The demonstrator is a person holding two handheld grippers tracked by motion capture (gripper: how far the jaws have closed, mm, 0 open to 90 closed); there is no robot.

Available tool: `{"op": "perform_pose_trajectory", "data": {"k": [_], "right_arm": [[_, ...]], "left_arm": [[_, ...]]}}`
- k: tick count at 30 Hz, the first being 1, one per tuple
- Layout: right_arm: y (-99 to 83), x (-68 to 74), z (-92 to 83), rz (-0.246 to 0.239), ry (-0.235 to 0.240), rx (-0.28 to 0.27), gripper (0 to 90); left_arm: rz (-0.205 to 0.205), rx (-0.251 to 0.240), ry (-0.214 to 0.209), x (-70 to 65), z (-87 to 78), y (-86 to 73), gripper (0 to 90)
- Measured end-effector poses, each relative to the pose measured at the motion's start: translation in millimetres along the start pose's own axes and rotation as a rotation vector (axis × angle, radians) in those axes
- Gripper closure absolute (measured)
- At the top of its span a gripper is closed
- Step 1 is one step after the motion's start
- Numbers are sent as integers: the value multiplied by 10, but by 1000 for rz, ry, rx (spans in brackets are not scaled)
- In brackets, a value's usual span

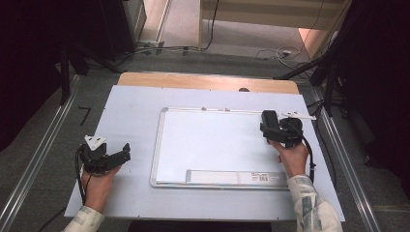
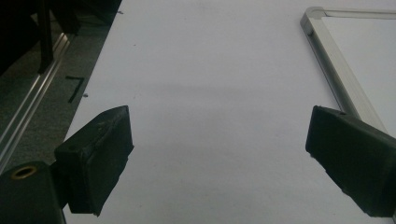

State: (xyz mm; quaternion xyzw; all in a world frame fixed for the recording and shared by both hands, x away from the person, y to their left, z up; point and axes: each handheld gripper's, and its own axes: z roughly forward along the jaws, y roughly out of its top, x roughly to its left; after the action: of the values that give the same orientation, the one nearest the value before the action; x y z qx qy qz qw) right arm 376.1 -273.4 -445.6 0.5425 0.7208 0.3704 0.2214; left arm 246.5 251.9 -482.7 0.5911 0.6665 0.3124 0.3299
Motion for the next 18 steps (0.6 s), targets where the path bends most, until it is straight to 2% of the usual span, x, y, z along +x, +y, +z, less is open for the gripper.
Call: {"op": "perform_pose_trajectory", "data": {"k": [5,11,18], "right_arm": [[-62,-22,-98,-11,21,5,172],[-155,-72,-212,-26,17,-13,172],[-216,-117,-360,-27,33,-36,171]], "left_arm": [[0,0,0,0,-4,1,78],[-1,0,-1,3,-2,0,78],[-2,0,-2,2,-4,-3,78]]}}
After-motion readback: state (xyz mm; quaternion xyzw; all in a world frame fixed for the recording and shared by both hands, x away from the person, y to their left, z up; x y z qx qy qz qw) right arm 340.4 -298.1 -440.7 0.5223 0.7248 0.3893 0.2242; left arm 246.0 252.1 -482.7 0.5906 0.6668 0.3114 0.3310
